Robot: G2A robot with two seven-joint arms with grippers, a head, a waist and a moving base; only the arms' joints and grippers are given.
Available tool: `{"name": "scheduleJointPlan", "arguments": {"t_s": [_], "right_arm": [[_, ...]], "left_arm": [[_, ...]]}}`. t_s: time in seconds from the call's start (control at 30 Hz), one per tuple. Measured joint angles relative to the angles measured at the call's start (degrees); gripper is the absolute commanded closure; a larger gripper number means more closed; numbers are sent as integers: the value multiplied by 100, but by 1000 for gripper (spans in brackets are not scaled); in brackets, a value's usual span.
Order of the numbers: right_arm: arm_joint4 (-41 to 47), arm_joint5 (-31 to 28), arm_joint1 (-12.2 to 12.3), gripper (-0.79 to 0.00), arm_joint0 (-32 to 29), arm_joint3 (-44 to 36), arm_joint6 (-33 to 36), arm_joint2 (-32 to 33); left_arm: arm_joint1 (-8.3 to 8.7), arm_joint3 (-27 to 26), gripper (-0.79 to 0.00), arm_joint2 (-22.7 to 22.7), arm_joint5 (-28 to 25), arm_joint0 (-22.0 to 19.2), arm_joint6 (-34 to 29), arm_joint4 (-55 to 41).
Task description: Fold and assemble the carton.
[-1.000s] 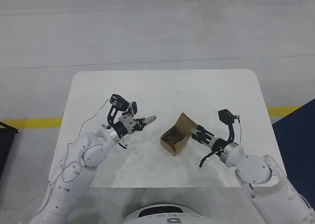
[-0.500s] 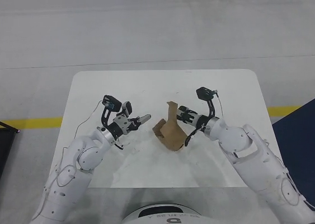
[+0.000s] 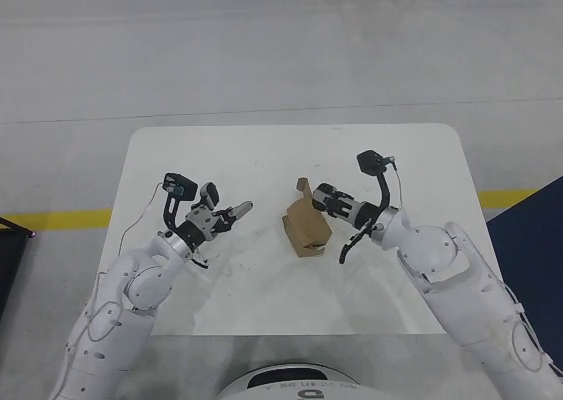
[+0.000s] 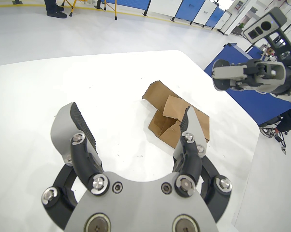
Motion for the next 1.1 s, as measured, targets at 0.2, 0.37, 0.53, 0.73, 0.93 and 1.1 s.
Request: {"name": "scheduleJointPlan", "arguments": {"t_s": [0.2,0.37,0.53,0.73,0.93,1.1], "right_arm": [[471,134,13,-517,-440,-646,28,142],[7,333,83,-646,-852,-1047,130,322],[-31,306,111,-643,-1176,-1324,9,500],[-34,118,141,-619,-1740,-1608,-414,835],[-9,-84,180,-616,-2385,-1828,-701,1321],[41,-263,197,-634,-2787,-1927,-846,1647]], "left_arm": [[7,-15,-785,-40,23,45,-6,8],[5,55,-785,79,57,-4,-114,271],[-119,378,-785,608,373,-297,-357,-371],[-447,1233,-785,1357,1784,-1073,-684,-2346],[-655,1771,-785,1646,1776,-1595,-892,-3938],[-721,2077,-785,1733,1711,-1785,-1333,-4638]]}}
